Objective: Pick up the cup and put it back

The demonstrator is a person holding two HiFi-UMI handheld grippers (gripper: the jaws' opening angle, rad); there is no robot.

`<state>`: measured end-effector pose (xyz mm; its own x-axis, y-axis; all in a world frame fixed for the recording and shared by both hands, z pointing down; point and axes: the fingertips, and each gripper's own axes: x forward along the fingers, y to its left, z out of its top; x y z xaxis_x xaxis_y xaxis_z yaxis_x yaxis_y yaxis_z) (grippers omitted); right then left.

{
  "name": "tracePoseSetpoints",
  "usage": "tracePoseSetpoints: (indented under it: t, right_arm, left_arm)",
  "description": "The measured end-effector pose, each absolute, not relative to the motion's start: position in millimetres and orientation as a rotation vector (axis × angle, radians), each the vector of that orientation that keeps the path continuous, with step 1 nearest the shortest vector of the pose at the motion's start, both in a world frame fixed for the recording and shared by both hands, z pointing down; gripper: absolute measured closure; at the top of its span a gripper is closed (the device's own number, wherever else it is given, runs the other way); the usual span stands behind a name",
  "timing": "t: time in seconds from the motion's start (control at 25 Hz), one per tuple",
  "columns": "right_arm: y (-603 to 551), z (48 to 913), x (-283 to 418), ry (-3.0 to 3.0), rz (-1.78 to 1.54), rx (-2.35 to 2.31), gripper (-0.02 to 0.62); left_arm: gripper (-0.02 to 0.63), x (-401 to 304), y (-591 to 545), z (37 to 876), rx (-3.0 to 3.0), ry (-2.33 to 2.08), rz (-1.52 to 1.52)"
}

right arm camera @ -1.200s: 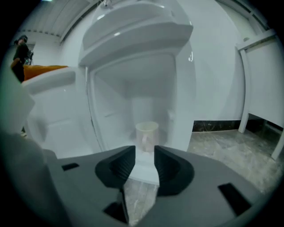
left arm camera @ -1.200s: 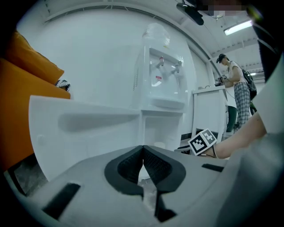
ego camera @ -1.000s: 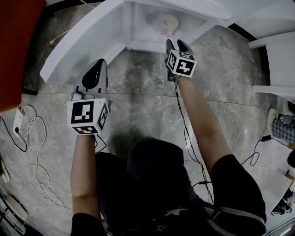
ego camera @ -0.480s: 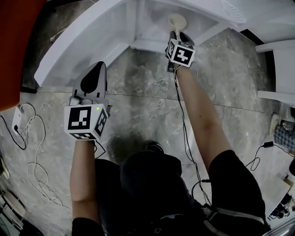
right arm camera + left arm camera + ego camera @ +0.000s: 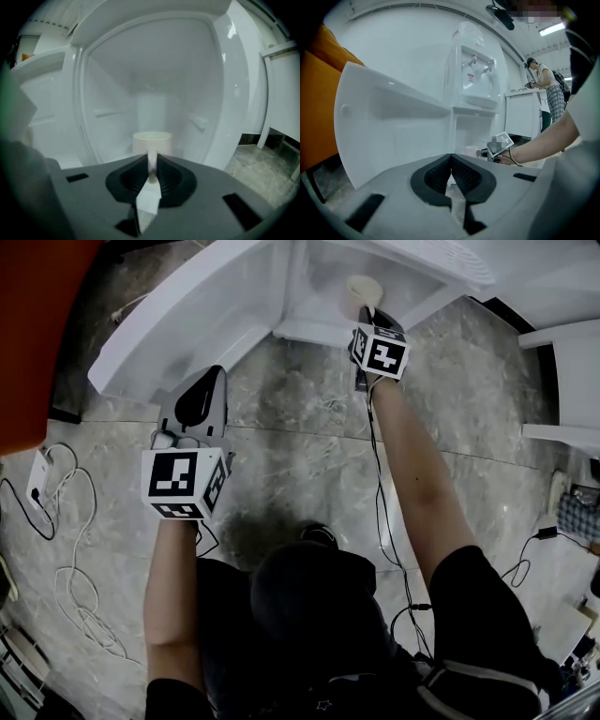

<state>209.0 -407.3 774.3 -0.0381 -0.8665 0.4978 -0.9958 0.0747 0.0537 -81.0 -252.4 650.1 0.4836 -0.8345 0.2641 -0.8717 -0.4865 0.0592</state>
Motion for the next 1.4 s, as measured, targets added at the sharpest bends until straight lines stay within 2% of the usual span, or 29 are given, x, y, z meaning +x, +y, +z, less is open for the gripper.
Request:
tracePoseSetpoints:
  t: [0.4,0.72,1.4]
  right_arm:
    - [-343.3,715.4,182.4,-2.006,0.367,1.794,0.552]
    - [-281.3,618.2,152.6,-2.005,0.244,1.722,0.554]
    - [-157.6,371.2,121.3,-2.088,0.376,1.803,0.554]
  left_arm:
    - [0.595,-98.0,-220.9,601.0,2.582,-1.453,0.216]
    - [0.595,-120.3,-177.4,521.2,2.501,-1.439,0.209]
    - [0.597,-153.3,-59.7,305.8,2.391,-1.45,0.297]
